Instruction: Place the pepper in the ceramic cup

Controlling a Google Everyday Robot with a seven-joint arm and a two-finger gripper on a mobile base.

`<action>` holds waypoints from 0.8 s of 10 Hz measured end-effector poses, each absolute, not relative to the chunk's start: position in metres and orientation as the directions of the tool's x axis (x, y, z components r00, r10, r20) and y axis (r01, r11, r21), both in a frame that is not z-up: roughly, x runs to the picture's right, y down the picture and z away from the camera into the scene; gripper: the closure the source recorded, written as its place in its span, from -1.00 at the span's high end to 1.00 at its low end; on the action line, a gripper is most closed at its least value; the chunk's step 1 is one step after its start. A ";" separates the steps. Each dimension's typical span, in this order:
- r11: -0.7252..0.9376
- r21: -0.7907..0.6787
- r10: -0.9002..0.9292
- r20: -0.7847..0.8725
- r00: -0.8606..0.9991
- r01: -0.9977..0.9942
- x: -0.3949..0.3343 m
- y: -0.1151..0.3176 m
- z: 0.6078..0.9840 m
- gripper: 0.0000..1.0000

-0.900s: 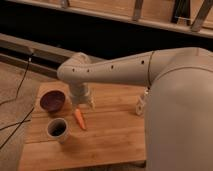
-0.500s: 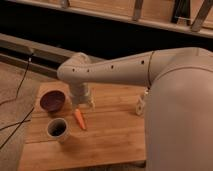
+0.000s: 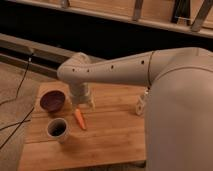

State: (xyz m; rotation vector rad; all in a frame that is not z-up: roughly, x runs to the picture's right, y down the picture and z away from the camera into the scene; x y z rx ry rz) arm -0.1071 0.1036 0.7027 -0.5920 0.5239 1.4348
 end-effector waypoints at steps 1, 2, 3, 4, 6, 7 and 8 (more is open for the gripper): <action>0.042 -0.062 0.751 -0.657 0.072 -0.997 -0.107 0.104 0.703 0.30; 0.042 -0.062 0.751 -0.657 0.072 -0.997 -0.107 0.104 0.703 0.30; 0.042 -0.062 0.751 -0.657 0.072 -0.997 -0.107 0.104 0.703 0.30; 0.042 -0.062 0.751 -0.657 0.072 -0.997 -0.107 0.104 0.703 0.30; 0.042 -0.062 0.751 -0.657 0.072 -0.997 -0.107 0.104 0.703 0.30; 0.041 -0.061 0.749 -0.659 0.071 -0.997 -0.107 0.104 0.703 0.30; 0.049 -0.066 0.744 -0.664 0.080 -0.997 -0.106 0.106 0.706 0.30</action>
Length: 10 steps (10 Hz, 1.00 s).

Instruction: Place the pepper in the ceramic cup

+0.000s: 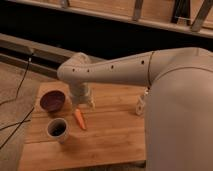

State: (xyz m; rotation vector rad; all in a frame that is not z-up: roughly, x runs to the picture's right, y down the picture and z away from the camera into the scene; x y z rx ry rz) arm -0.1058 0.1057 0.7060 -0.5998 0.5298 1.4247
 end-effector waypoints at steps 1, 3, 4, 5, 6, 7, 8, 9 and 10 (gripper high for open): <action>0.066 -0.075 0.736 -0.670 0.099 -0.995 -0.104 0.108 0.711 0.30; 0.131 -0.131 0.713 -0.677 0.185 -0.983 -0.104 0.111 0.731 0.30; 0.192 -0.225 0.692 -0.659 0.295 -0.955 -0.117 0.113 0.755 0.30; 0.222 -0.281 0.682 -0.639 0.355 -0.934 -0.128 0.113 0.769 0.30; 0.250 -0.342 0.671 -0.613 0.417 -0.906 -0.139 0.113 0.784 0.30; 0.279 -0.393 0.656 -0.588 0.473 -0.876 -0.147 0.113 0.798 0.30; 0.300 -0.422 0.644 -0.572 0.508 -0.856 -0.150 0.114 0.809 0.30; 0.322 -0.444 0.631 -0.558 0.539 -0.836 -0.152 0.115 0.821 0.30; 0.339 -0.456 0.619 -0.550 0.560 -0.823 -0.149 0.116 0.835 0.30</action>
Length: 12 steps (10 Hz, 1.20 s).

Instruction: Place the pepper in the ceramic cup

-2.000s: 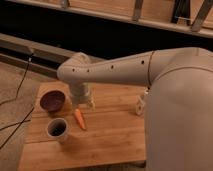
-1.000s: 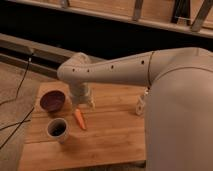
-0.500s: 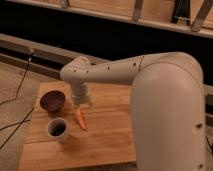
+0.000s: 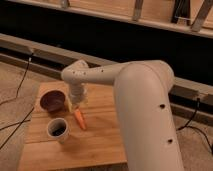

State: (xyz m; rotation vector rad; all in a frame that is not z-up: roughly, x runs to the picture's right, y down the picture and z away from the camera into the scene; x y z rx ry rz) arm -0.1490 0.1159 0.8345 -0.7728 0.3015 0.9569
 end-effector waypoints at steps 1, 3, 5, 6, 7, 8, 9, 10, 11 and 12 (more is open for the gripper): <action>0.346 -0.460 0.612 -0.550 0.569 -0.817 -0.146 0.117 0.842 0.30; 0.357 -0.463 0.599 -0.554 0.579 -0.812 -0.144 0.119 0.857 0.30; 0.365 -0.461 0.585 -0.563 0.584 -0.809 -0.150 0.124 0.871 0.30; 0.363 -0.458 0.582 -0.568 0.582 -0.811 -0.151 0.125 0.874 0.30; 0.356 -0.454 0.580 -0.578 0.574 -0.817 -0.154 0.126 0.877 0.30; 0.353 -0.450 0.578 -0.585 0.570 -0.820 -0.156 0.128 0.878 0.30; 0.351 -0.444 0.576 -0.591 0.564 -0.824 -0.158 0.129 0.879 0.30; 0.348 -0.434 0.572 -0.604 0.555 -0.831 -0.158 0.131 0.882 0.30; 0.347 -0.425 0.567 -0.615 0.548 -0.836 -0.158 0.134 0.882 0.30; 0.349 -0.415 0.556 -0.630 0.542 -0.840 -0.159 0.137 0.883 0.30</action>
